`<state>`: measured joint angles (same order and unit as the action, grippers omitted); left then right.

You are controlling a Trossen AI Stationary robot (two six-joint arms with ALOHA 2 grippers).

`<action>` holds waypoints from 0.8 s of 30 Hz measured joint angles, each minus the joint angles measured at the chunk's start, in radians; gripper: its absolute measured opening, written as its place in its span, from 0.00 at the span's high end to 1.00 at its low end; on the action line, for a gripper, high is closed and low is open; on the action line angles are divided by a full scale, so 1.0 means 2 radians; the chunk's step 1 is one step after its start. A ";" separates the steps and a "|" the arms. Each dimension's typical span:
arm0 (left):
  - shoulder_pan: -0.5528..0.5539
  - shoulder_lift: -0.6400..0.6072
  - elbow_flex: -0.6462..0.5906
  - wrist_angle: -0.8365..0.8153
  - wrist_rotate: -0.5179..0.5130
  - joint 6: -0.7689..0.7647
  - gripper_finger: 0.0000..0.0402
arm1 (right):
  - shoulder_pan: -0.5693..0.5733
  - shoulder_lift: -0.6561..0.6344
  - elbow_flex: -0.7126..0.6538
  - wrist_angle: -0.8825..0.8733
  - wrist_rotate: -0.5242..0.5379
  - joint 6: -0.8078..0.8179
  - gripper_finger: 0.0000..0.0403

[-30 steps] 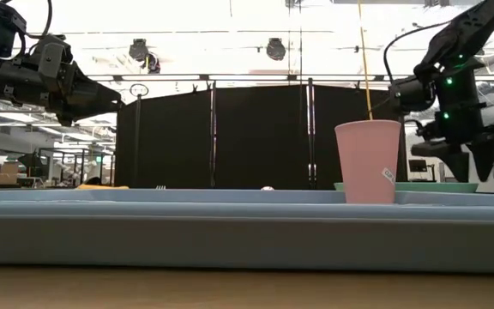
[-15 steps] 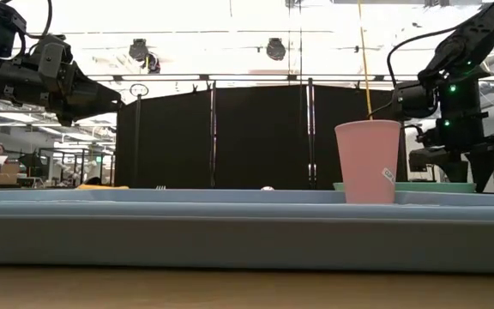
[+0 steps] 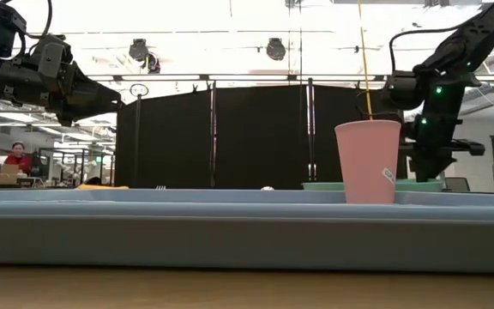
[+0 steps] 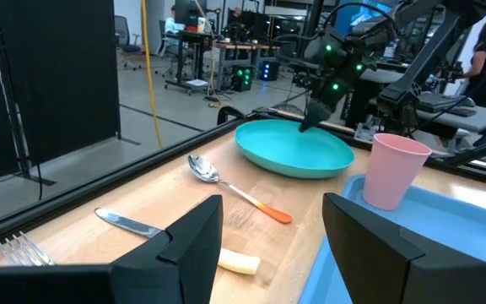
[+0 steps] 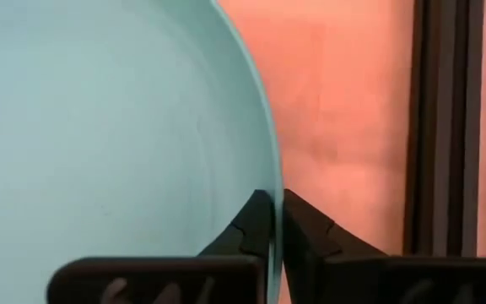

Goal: Set up tray
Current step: Put the blue plate on the blue serving tray to the bottom of the pink cup

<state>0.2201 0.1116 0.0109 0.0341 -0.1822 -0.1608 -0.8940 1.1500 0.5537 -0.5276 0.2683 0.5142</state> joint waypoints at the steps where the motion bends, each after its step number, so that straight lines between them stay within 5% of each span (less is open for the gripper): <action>1: 0.000 0.000 0.000 0.000 0.000 0.000 0.48 | 0.000 -0.002 0.000 0.008 0.003 -0.002 0.99; 9: 0.000 0.000 0.000 0.000 0.000 0.000 0.48 | 0.000 -0.029 -0.011 0.049 0.019 -0.007 1.00; 24: 0.000 0.000 0.000 0.000 0.000 0.002 0.48 | 0.023 -0.160 -0.031 0.195 -0.074 -0.019 1.00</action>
<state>0.2199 0.1116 0.0109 0.0341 -0.1822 -0.1566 -0.8474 0.8302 0.4908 -0.1376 0.1200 0.4772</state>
